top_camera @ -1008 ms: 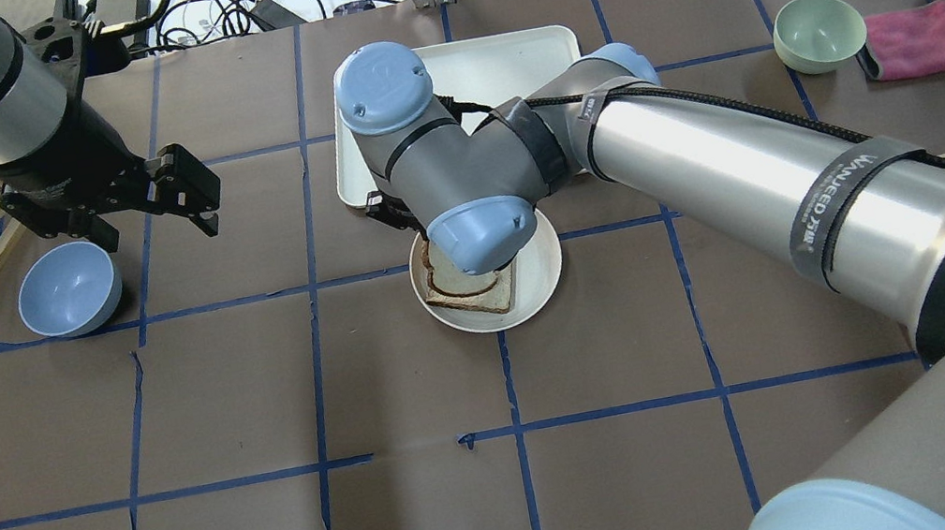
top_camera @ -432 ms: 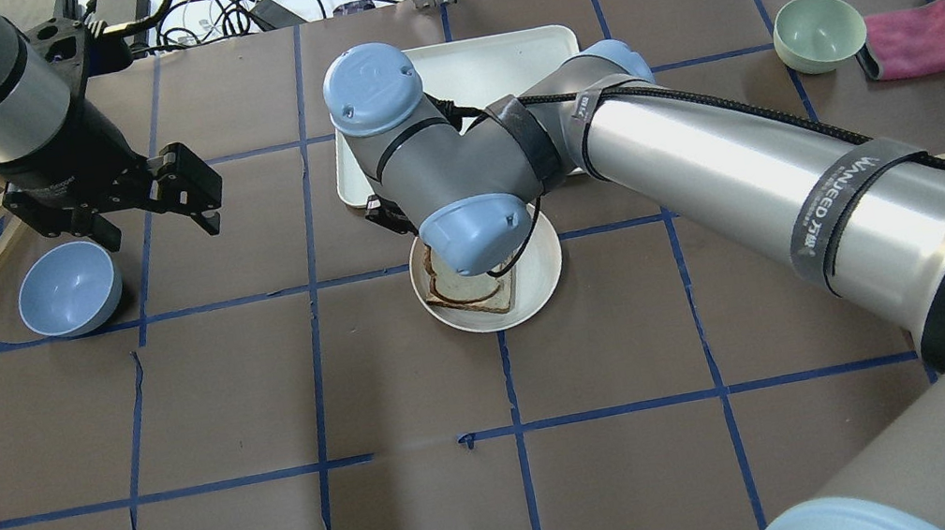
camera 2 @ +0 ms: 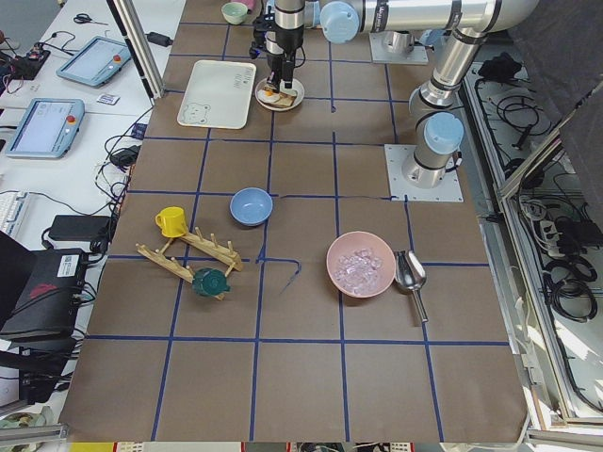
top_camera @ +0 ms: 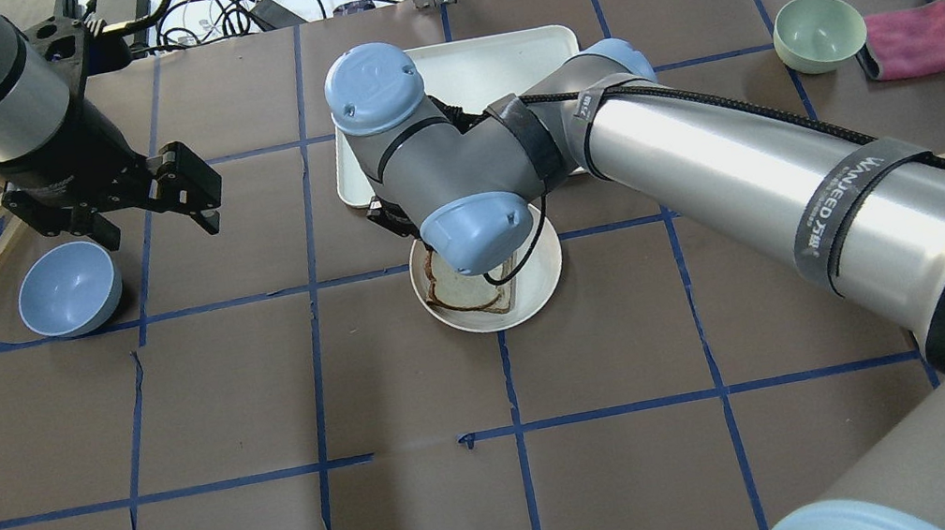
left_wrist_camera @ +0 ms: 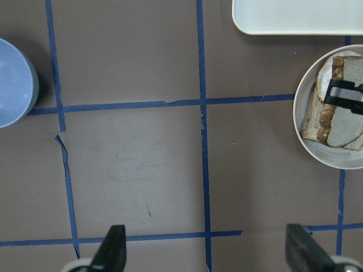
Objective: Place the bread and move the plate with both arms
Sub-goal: 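Lower the bread onto the egg and open the right gripper, then raise the right gripper away while the left gripper reaches toward the plate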
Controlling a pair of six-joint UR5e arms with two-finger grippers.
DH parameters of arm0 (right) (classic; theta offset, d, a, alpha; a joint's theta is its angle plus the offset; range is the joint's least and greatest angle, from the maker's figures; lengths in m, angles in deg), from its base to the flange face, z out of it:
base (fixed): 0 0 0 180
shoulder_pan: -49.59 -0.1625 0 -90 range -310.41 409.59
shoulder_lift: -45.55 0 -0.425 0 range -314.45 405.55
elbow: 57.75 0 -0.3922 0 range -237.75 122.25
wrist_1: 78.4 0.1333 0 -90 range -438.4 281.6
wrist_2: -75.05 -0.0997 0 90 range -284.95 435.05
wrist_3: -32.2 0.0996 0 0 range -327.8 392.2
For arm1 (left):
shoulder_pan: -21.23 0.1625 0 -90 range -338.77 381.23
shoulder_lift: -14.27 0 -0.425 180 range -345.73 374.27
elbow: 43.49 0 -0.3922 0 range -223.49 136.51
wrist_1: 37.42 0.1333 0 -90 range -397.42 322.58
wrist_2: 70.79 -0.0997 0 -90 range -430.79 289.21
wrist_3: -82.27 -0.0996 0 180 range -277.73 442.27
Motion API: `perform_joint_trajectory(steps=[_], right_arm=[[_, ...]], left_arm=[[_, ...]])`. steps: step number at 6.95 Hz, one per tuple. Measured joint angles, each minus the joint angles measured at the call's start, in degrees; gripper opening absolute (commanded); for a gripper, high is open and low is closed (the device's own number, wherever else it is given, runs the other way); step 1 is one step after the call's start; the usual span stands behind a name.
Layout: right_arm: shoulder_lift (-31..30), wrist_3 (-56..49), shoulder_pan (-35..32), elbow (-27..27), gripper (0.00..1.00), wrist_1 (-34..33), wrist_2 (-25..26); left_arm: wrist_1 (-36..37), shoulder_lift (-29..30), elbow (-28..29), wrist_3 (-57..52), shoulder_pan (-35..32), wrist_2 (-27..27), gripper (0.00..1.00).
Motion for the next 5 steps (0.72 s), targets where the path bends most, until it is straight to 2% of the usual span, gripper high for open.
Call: perform_joint_trajectory(steps=[1, 3, 5], right_arm=[[-0.03, -0.07, 0.0, 0.17, 1.0, -0.31, 0.02], [-0.44, -0.07, 0.06, 0.15, 1.0, -0.41, 0.35], [-4.14, -2.24, 2.07, -0.09, 1.0, 0.83, 0.35]], left_arm=[[0.0, 0.05, 0.0, 0.08, 0.01, -0.01, 1.0], [-0.04, 0.1, 0.08, 0.07, 0.08, -0.16, 1.0], [0.0, 0.21, 0.01, -0.26, 0.11, -0.69, 1.0]])
